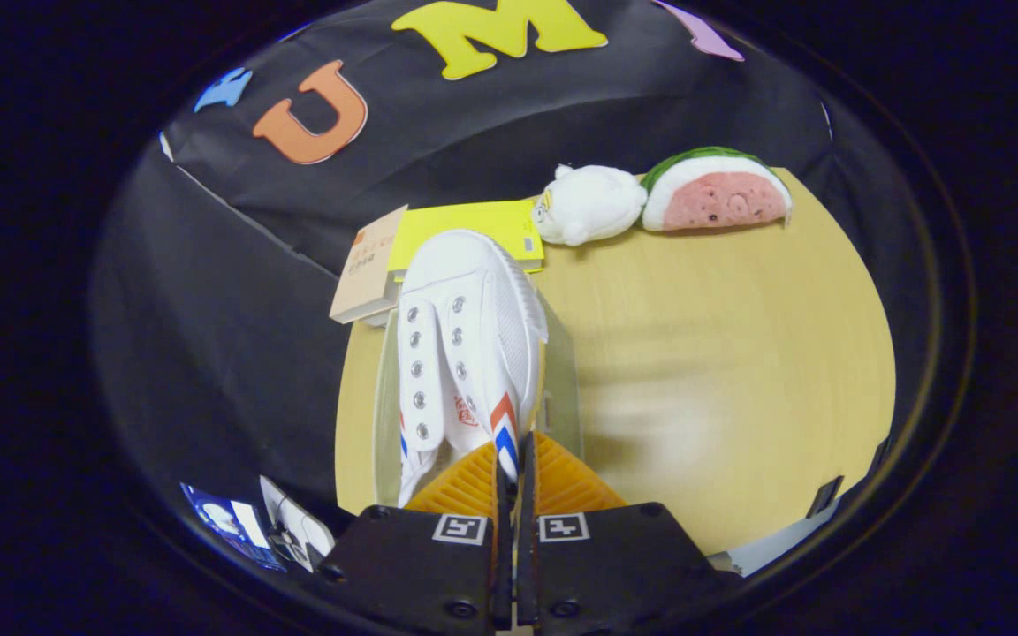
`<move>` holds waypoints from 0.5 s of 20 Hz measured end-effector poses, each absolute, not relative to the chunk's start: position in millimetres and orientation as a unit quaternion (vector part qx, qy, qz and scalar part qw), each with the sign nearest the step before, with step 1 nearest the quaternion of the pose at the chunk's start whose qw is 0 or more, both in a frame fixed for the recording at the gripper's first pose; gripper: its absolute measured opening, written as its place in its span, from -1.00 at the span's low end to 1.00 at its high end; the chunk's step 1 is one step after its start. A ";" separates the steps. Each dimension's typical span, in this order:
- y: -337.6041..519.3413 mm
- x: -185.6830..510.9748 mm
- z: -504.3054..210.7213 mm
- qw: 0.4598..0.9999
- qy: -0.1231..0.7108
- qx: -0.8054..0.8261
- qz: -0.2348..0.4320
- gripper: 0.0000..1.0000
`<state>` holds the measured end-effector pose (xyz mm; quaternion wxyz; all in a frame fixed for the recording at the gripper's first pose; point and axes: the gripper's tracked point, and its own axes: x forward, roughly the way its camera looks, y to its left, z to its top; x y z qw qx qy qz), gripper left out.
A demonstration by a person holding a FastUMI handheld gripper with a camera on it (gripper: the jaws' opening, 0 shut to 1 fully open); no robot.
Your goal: Open the storage box then place both shoes into the box .Put the left shoe in first, then the right shoe, with the right side of both shoes facing outward in a uniform manner.
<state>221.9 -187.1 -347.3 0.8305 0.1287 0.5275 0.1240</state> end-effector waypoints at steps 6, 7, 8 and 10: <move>-184.4 219.1 -346.9 0.830 0.537 0.120 0.091 -0.84; -184.1 218.4 -348.1 0.831 0.537 0.116 0.086 -0.84; -184.6 217.2 -347.9 0.832 0.537 0.111 0.082 -0.82; -186.2 214.1 -341.0 0.833 0.537 0.107 0.080 -0.74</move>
